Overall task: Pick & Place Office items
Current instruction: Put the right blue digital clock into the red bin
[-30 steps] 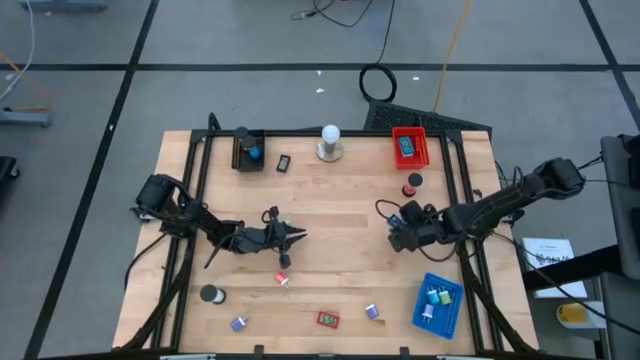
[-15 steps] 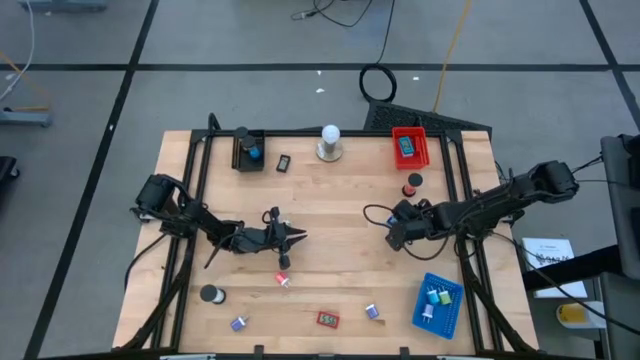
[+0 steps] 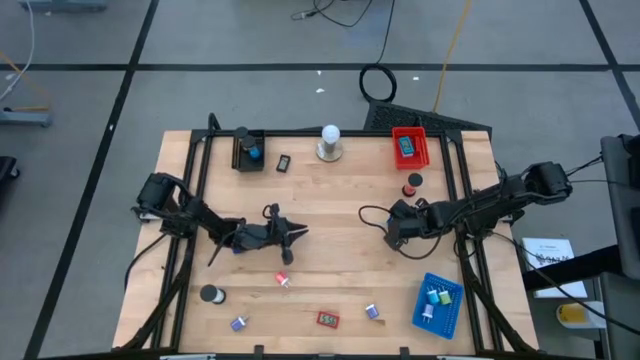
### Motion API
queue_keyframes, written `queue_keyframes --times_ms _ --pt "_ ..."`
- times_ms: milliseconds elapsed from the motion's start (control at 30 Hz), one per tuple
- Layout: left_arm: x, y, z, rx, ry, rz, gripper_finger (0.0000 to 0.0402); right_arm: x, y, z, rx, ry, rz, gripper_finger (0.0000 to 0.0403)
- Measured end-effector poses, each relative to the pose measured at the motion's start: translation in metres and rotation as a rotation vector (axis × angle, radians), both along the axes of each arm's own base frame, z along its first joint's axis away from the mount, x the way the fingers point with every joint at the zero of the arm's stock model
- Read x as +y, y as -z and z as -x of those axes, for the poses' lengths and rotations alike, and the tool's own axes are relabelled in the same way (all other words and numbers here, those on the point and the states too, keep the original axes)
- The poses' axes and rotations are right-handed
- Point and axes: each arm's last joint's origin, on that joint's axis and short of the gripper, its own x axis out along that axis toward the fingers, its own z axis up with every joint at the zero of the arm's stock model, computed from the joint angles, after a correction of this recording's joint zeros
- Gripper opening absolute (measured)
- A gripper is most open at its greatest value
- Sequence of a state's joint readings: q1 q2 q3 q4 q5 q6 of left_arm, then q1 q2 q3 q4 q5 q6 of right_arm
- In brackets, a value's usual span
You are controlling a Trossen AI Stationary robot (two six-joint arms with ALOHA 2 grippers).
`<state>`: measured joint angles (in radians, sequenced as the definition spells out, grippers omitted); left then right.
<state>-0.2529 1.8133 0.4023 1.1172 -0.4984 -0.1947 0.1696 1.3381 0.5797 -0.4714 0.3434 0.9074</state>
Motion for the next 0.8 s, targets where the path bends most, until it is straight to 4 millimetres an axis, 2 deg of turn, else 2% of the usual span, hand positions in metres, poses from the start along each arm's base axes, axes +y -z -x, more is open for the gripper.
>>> queue_keyframes --times_ms 133,233,400,500,633,733,800 --pt "0.001 0.000 0.000 0.000 -0.004 0.002 0.0063 0.000 -0.005 -0.001 -0.041 -0.006 -0.012 0.0139" --pt "0.001 0.000 0.000 0.003 -0.004 0.002 0.0063 -0.001 -0.017 -0.002 -0.098 -0.012 -0.026 0.0133" --pt "0.001 0.001 0.000 0.007 -0.004 0.001 0.0063 -0.021 -0.067 -0.007 -0.228 -0.020 0.049 0.0149" --pt "0.001 0.001 0.000 0.008 -0.004 0.001 0.0063 -0.051 -0.103 -0.007 -0.259 0.030 0.150 0.0148" --pt "0.001 0.001 0.000 0.008 -0.004 0.001 0.0062 -0.110 -0.136 0.003 -0.239 0.177 0.272 0.0138" --pt "0.001 0.001 0.000 0.010 -0.004 0.000 0.0063 -0.155 -0.145 0.018 -0.182 0.319 0.329 0.0139" --pt "0.001 0.002 0.000 0.017 -0.004 -0.001 0.0062 -0.180 -0.139 0.030 -0.142 0.395 0.301 0.0142"
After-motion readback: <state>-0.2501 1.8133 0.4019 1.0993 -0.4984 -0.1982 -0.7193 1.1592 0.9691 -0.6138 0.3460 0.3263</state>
